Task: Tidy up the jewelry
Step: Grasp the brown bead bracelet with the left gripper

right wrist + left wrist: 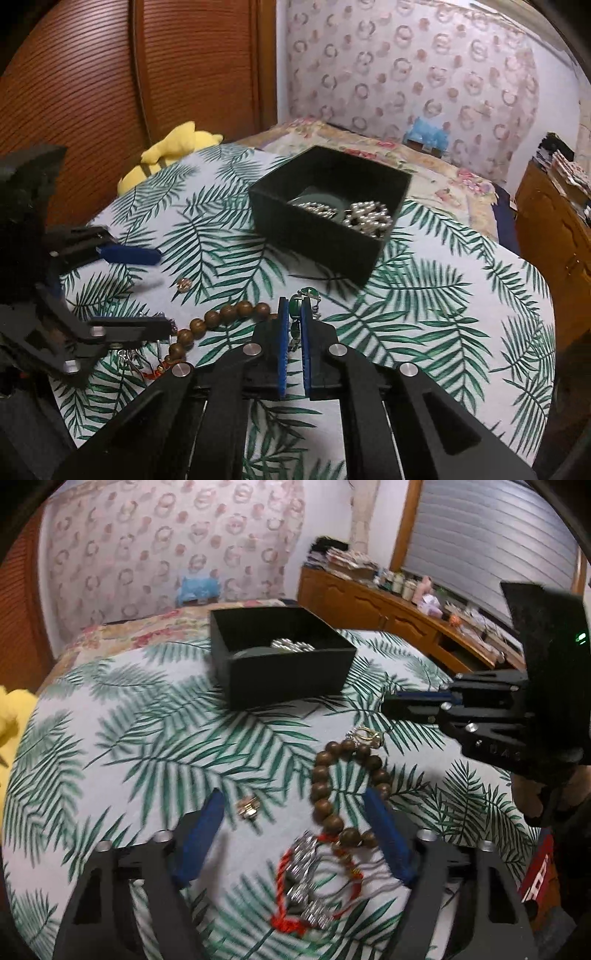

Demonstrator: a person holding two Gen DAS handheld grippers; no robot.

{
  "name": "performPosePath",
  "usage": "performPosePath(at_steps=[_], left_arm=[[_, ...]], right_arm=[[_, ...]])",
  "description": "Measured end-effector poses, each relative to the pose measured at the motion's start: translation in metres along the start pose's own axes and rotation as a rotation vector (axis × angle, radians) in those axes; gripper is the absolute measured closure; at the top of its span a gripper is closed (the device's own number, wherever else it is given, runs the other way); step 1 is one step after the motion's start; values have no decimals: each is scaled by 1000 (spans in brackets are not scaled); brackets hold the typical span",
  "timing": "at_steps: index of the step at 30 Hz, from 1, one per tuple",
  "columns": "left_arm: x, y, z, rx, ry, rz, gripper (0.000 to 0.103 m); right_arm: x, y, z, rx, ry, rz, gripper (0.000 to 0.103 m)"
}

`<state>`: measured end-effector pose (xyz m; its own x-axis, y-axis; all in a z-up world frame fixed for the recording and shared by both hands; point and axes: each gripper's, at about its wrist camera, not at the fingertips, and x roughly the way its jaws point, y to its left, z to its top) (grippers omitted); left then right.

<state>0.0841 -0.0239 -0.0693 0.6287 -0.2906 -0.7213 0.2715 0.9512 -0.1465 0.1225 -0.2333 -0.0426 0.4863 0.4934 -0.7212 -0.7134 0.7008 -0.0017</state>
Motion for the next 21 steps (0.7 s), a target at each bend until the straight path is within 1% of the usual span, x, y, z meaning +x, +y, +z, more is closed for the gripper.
performPosePath(at_steps=[1, 2, 3, 4, 5, 6, 7, 9, 14, 16, 17, 18, 21], left_arm=[[5, -2, 3, 8, 12, -2, 41], [8, -4, 5, 16, 19, -2, 47], [12, -7, 7, 32, 26, -5, 51], [15, -9, 9, 42, 33, -7, 53], [20, -12, 13, 56, 42, -8, 57], [23, -13, 14, 64, 51, -7, 63], [26, -15, 16, 75, 62, -3, 66], [31, -19, 18, 92, 72, -3, 69], [46, -24, 21, 126, 102, 23, 71], [47, -25, 22, 141, 99, 38, 84], [47, -25, 23, 139, 101, 32, 91], [45, -24, 23, 132, 98, 19, 91], [35, -23, 26, 117, 60, 15, 91]], right_arm=[[-2, -3, 0, 5, -5, -4, 96], [-3, -5, -1, 9, -9, -6, 96], [-4, -6, -1, 11, -11, -8, 96], [-5, -7, -2, 11, -11, -10, 96], [-5, -8, -3, 10, -10, -11, 96], [-4, -7, -4, 10, -9, -12, 96], [-4, -7, -6, 11, -8, -11, 96], [-5, -8, -8, 15, -11, -10, 96], [-11, -9, -11, 19, -27, -5, 96], [-15, -9, -10, 19, -38, -6, 96], [-17, -10, -10, 19, -42, -6, 96], [-20, -10, -10, 19, -50, -7, 96], [-28, -11, -7, 18, -68, -11, 96]])
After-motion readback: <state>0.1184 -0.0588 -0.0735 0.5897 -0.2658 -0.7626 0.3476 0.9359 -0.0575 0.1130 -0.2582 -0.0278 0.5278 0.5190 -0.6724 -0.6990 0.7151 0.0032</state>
